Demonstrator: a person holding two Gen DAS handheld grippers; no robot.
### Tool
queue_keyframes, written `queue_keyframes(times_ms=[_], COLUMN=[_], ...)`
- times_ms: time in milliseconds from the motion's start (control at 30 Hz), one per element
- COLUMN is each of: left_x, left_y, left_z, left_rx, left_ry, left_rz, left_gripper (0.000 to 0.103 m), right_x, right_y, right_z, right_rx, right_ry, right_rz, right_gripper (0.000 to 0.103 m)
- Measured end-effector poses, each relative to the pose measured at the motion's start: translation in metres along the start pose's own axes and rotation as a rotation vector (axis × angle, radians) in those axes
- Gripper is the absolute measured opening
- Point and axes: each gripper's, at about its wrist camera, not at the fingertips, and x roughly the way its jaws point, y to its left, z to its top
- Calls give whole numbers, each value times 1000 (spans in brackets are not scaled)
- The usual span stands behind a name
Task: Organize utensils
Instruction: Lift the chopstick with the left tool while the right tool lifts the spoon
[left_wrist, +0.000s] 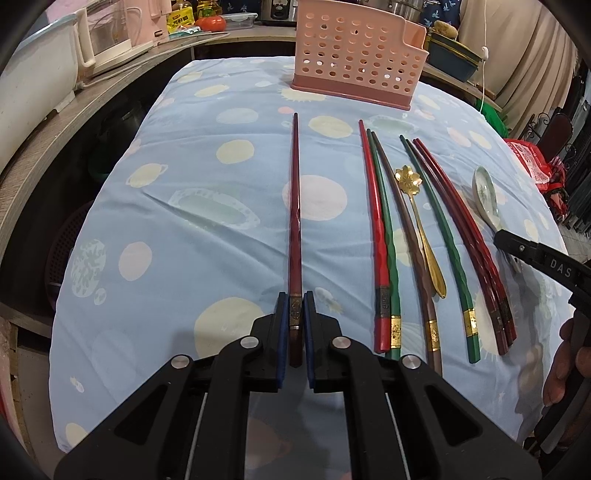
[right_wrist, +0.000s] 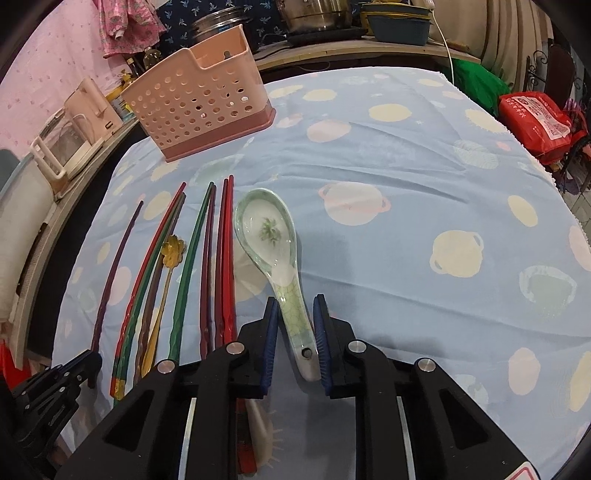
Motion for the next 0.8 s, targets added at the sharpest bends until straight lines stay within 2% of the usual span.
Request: queue_keyframes(times_ms=[167, 367, 533, 800], left_x=[0, -1, -4, -25], left_y=[0, 0, 2, 2], left_z=[-1, -2, -3, -11], left_rx=[1, 1, -9, -14], left_ry=[-8, -7, 0, -30], left_rz=[0, -3, -24, -56], left_gripper=[8, 8, 8, 7], right_x=[-2, -3, -9, -40], right_y=[-6, -5, -2, -1], right_z=[-3, -6, -13, -20], right_rx=[31, 34, 29, 22], right_ry=[2, 14, 16, -32], right_rz=[41, 59, 60, 57], right_gripper=[17, 11, 11, 8])
